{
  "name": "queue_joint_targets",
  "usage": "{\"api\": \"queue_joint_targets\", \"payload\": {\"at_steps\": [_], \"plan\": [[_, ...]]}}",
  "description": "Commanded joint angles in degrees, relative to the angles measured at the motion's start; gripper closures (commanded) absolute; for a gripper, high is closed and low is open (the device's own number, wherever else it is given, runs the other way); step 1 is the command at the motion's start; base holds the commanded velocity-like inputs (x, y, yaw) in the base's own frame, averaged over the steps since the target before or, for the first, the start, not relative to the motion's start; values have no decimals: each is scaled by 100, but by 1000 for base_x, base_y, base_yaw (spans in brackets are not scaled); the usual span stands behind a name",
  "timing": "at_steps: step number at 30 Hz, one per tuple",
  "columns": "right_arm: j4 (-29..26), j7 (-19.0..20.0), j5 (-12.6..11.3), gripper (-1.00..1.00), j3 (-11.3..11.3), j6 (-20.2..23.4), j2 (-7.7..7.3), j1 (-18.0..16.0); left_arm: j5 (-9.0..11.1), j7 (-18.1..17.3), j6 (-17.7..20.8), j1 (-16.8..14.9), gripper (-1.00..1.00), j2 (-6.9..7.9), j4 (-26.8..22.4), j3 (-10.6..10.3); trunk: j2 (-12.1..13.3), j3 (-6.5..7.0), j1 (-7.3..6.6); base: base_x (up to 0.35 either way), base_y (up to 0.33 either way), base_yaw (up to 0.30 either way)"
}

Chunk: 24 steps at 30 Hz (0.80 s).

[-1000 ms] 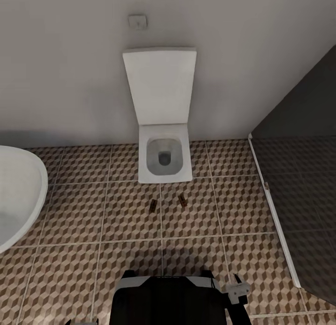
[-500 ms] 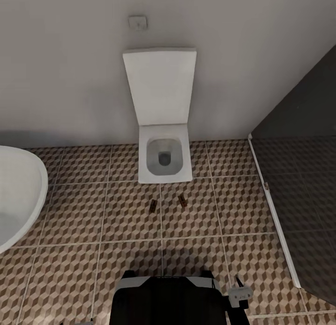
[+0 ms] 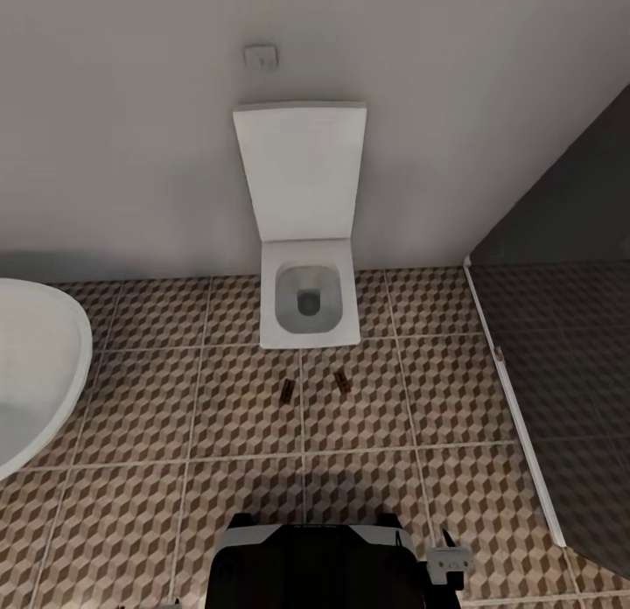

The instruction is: Take the four mousetraps from the cabinet in the bathroom and place them on the bathroom floor. Make sure all four end up on the same floor surface, and ensure that at least two of them are either under or directly next to the same bathroom sink.

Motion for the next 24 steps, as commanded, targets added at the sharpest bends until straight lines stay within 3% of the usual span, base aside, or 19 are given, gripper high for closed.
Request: {"api": "queue_joint_targets", "payload": {"at_steps": [1, 15, 24], "plan": [[5, -13, -49, -100, 49, -15, 4, -2, 6, 51, -6, 0, -100, -17, 13, -44, -8, 4, 3, 0, 0, 0], [5, -13, -51, -100, 49, 29, 13, -2, 6, 47, -7, 0, -100, -146, 150, -44, -8, 131, 3, 0, 0, 0], [5, -6, -51, -100, 49, 295, 8, -2, 6, 39, 1, 0, -100, -232, 307, -44, -8, 212, 3, 0, 0, 0]]}}
